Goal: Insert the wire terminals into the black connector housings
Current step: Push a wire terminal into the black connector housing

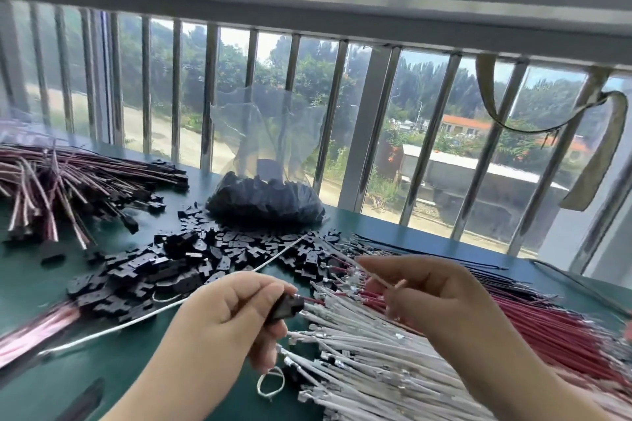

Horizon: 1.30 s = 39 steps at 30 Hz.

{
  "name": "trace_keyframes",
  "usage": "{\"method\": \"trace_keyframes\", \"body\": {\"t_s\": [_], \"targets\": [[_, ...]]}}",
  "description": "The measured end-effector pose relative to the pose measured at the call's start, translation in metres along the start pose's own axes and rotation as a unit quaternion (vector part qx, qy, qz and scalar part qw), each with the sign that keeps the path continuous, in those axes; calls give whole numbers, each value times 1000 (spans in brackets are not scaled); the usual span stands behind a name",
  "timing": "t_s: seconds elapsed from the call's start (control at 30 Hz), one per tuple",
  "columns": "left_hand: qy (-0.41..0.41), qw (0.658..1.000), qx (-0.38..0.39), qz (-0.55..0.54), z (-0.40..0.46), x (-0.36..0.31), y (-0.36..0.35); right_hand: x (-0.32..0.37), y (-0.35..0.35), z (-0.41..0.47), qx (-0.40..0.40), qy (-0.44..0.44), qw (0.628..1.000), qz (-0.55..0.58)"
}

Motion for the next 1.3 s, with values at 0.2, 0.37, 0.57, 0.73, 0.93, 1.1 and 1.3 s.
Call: {"method": "trace_keyframes", "body": {"t_s": [0.2, 0.37, 0.57, 0.73, 0.93, 1.1, 1.3], "targets": [[44, 990, 73, -112, -3, -2, -10, 11, -8, -3, 30, 21, 994, -99], [42, 987, 68, -141, -3, -4, -6, 15, -12, -5, 59, 42, 987, -143], [11, 995, 41, -92, -2, -5, -5, 21, -16, -11, 49, 72, 990, -112], [-7, 997, 55, -61, -3, -11, -9, 22, -14, -12, -4, 99, 983, -153], [-50, 994, 48, -81, -5, -16, -8, 27, -18, -15, -37, 148, 973, -174], [-49, 994, 32, -96, -5, -15, -5, 36, -18, -18, -63, 211, 953, -207], [-10, 994, 45, -96, -5, -8, -5, 39, -18, -21, -87, 244, 943, -208]]}}
Point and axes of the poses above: each hand's wrist, its own z-axis towards the middle knuckle, its own y-axis out of the back of the hand, x = y × z, the point moved 8 cm from there along z, towards the middle knuckle, and after that the axes turned 2 degrees about x, right-handed, at the moved point
